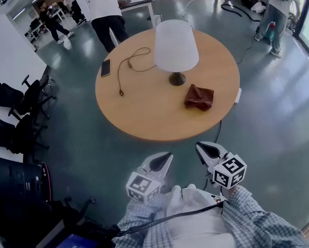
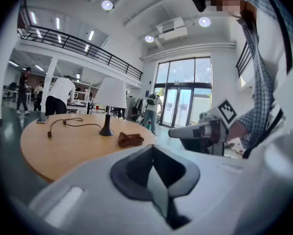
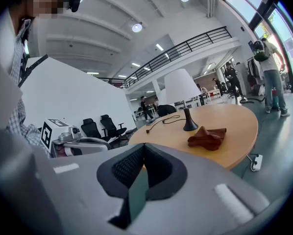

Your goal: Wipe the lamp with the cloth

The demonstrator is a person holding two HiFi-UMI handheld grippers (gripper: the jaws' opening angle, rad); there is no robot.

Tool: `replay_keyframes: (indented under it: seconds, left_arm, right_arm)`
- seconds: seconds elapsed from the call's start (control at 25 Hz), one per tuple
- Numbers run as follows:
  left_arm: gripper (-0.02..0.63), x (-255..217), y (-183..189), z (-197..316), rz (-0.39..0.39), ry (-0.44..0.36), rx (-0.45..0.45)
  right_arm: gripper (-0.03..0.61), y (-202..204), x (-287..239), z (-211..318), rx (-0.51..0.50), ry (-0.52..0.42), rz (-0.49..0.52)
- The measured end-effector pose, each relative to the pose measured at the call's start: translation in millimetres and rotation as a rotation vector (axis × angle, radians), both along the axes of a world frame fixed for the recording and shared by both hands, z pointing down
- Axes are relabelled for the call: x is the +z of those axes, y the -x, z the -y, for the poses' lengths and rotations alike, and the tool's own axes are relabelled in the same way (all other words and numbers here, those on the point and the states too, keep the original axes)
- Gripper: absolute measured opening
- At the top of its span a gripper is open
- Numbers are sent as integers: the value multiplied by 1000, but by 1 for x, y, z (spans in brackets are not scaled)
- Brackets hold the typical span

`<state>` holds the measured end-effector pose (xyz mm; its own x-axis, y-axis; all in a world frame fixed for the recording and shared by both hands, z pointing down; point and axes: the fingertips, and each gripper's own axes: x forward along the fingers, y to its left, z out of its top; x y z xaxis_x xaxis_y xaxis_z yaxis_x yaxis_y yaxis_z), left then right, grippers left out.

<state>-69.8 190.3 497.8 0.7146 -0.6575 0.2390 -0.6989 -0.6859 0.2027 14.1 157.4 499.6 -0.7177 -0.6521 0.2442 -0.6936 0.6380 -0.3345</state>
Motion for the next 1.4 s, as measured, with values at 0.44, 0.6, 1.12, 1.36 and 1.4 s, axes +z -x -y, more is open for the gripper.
replay_keyframes:
  seconds: [0.44, 0.6, 1.12, 1.36, 1.4]
  left_arm:
    - [3, 0, 1, 1, -3, 5, -4]
    - [3, 0, 2, 0, -1, 6, -5]
    - [3, 0, 1, -1, 4, 2, -8]
    - [3, -7, -13, -7, 5, -7, -22]
    - [3, -8, -15, -9, 3, -8, -24]
  right_arm:
    - [3, 0, 0, 1, -2, 5, 2]
    - [3, 1, 0, 0, -7, 3, -12]
    - [3, 1, 2, -1, -12, 7, -15]
    - [3, -14, -3, -6, -15, 4, 0]
    - [3, -16, -4, -7, -12, 2, 6]
